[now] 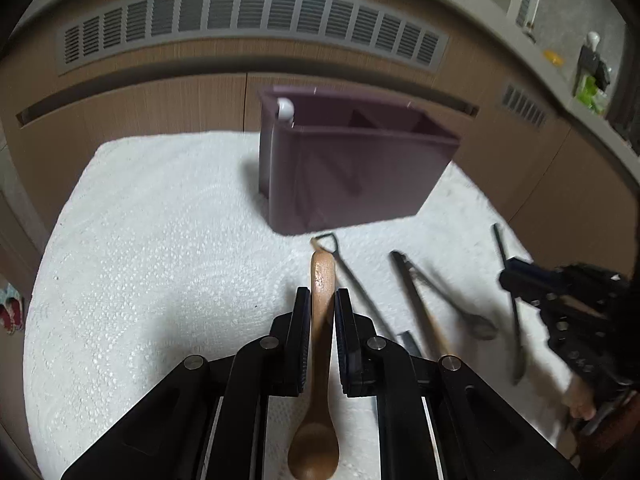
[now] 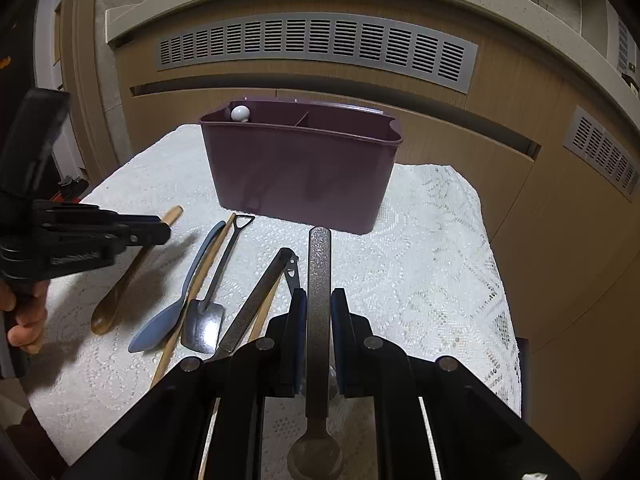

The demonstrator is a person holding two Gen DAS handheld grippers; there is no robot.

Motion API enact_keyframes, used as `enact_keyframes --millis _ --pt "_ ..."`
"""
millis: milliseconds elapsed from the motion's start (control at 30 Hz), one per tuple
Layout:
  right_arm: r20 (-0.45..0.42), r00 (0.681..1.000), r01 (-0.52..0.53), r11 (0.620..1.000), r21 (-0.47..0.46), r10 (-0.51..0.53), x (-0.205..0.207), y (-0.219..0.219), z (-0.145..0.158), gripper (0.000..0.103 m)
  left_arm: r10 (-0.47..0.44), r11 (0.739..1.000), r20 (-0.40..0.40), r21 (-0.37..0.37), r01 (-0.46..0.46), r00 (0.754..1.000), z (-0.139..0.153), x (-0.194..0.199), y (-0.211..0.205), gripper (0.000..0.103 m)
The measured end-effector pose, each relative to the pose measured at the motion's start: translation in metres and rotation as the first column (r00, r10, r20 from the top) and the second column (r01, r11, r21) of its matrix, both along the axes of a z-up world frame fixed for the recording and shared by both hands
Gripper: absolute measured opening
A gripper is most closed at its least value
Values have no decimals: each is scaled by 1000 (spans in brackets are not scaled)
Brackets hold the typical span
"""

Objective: Organize utensils
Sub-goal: 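Grasp the wooden spoon with the left gripper while the right holds the metal spoon, then lift both spoons and drop them into the caddy with both grippers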

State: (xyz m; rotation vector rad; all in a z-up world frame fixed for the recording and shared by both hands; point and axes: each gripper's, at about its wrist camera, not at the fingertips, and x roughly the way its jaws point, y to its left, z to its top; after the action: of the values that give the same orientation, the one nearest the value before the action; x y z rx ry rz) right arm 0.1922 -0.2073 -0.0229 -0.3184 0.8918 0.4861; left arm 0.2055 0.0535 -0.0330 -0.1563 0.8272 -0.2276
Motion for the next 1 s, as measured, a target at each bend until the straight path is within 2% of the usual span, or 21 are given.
enact_keyframes --millis 133,233,400,533,600,700,767,833,900,1000 --pt "-2 1000 0 1000 10 0 0 0 3 11 5 999 74 -45 -2 997 21 -15 4 12" --pt "2 1000 8 1000 26 -8 0 -2 8 11 7 999 132 -41 -1 991 35 -25 3 12" --pt "4 1000 16 999 34 -16 -1 -2 16 11 12 998 172 -56 -2 985 45 -30 4 12" --pt "14 1000 27 999 47 -28 2 -3 26 11 8 998 228 -69 8 974 67 -31 4 12" --pt "56 997 40 996 73 -45 8 -6 45 11 -3 998 303 -59 22 953 96 -33 2 12" --pt "188 980 37 991 132 -62 23 -6 100 11 -11 997 454 -58 42 891 158 -30 1 12" --pt "309 948 25 983 182 -81 35 -4 147 11 -6 997 514 -62 44 858 184 -24 1 12" --pt "381 920 9 974 224 -96 45 -1 176 11 8 996 550 -76 41 835 200 -12 3 12" --pt "442 890 -7 965 262 -113 57 3 196 11 22 995 560 -91 35 828 204 6 7 12" --pt "464 877 -12 959 285 -127 76 13 197 11 59 992 543 -127 13 837 194 37 18 12"
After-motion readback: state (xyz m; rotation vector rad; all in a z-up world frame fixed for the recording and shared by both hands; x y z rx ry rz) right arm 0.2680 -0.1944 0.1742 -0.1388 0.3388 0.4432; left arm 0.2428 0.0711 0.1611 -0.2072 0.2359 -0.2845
